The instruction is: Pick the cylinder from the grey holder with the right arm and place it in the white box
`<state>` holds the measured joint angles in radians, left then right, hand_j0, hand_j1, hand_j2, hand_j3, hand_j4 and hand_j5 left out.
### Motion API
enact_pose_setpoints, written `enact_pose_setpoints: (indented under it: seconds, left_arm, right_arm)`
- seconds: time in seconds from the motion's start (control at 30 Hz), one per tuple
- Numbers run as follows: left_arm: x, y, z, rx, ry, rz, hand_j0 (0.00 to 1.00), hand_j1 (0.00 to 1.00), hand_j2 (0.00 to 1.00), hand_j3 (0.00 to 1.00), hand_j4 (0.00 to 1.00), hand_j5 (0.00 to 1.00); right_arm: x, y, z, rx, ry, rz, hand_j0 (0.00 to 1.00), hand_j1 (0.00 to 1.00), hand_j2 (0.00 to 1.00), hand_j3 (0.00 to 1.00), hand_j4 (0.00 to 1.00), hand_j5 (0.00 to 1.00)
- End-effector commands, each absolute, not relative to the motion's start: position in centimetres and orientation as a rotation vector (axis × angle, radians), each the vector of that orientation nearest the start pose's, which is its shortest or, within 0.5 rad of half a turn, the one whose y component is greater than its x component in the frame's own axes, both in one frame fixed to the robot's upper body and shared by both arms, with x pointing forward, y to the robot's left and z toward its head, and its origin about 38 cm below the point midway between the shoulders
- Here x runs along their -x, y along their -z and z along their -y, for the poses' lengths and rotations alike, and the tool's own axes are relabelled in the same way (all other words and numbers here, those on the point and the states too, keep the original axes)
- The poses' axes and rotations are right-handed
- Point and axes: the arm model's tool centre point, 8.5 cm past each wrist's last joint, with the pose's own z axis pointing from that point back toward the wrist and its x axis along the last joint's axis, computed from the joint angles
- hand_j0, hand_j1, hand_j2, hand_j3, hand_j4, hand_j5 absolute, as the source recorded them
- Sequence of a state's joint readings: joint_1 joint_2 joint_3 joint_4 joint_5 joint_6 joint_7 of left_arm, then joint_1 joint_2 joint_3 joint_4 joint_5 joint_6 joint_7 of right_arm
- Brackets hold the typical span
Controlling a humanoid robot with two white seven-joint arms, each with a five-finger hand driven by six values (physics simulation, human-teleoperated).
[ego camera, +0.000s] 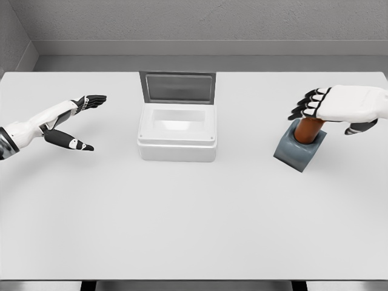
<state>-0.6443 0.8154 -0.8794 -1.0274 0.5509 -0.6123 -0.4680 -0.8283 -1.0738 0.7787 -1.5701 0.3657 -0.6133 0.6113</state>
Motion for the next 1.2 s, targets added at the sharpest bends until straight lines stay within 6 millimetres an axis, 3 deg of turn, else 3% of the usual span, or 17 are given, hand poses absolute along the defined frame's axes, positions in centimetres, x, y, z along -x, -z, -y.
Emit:
enact_pose_setpoints:
  seconds: [0.0,0.53,0.7,0.8,0.97,1.17]
  left_arm:
    - [-44.54,-14.07,-37.65,0.144,1.109,1.559,1.0,1.0,1.0,1.0,1.0,1.0]
    - [-44.56,-13.96,-37.41,0.15,1.109,1.56,1.0,1.0,1.0,1.0,1.0,1.0]
    - [-44.6,-13.93,-37.45,0.148,1.107,1.56,1.0,1.0,1.0,1.0,1.0,1.0]
    - [-44.63,-13.76,-37.36,0.15,1.104,1.558,1.0,1.0,1.0,1.0,1.0,1.0]
    - [-44.64,-13.73,-37.28,0.151,1.106,1.558,1.0,1.0,1.0,1.0,1.0,1.0]
    - [-44.64,-13.73,-37.28,0.151,1.106,1.558,1.0,1.0,1.0,1.0,1.0,1.0]
  right_arm:
    - [-41.53,-27.95,34.43,-0.74,3.183,-1.563,1.0,1.0,1.0,1.0,1.0,1.0]
    - [-41.5,-28.06,34.5,-0.745,3.183,-1.56,0.99,0.99,0.99,0.99,0.99,0.99]
    - [-41.47,-27.95,34.5,-0.74,3.186,-1.558,0.8,0.8,0.8,0.8,0.8,0.8]
    - [-41.5,-28.0,34.43,-0.739,3.183,-1.562,0.58,0.58,0.58,0.58,0.58,0.58]
    - [-41.53,-27.96,34.31,-0.736,3.18,-1.565,0.56,0.56,0.56,0.56,0.56,0.56]
    - [-41.54,-27.96,34.17,-0.727,3.176,-1.578,0.44,0.44,0.44,0.44,0.44,0.44]
